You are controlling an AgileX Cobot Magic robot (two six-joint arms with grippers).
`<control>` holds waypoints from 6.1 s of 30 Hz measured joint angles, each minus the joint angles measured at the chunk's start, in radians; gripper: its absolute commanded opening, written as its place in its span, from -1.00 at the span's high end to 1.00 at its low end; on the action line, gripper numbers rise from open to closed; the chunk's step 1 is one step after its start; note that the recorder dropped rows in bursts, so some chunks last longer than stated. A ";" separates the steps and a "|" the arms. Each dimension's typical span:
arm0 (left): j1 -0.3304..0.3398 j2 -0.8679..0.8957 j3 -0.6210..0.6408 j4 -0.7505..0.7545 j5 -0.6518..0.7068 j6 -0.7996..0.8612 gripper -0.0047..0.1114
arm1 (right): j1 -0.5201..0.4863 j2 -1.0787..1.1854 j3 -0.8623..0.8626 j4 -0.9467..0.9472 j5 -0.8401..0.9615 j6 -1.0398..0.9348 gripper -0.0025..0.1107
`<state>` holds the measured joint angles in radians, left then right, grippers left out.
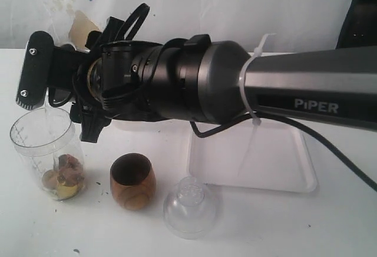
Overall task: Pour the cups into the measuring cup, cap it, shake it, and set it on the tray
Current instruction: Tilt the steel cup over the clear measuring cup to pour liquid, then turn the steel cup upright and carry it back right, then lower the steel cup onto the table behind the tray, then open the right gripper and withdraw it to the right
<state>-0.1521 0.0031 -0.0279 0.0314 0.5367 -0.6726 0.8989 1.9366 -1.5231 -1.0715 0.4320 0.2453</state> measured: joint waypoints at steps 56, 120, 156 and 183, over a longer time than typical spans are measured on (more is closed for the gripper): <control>0.000 0.000 0.000 0.000 0.000 0.000 0.92 | 0.018 -0.002 0.000 -0.289 0.073 0.114 0.96; 0.000 0.000 0.000 0.000 0.000 0.000 0.92 | -0.544 0.329 0.307 1.116 -1.193 -0.212 0.89; 0.000 0.000 0.000 0.000 0.000 0.000 0.92 | -0.544 0.117 0.387 1.120 -0.720 -0.135 -0.60; 0.000 0.000 0.000 0.000 0.000 0.000 0.92 | -0.470 -0.458 0.621 1.120 -0.041 -0.184 0.94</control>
<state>-0.1521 0.0031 -0.0279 0.0314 0.5367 -0.6726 0.4289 1.4781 -0.9026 0.0482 0.3911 0.0609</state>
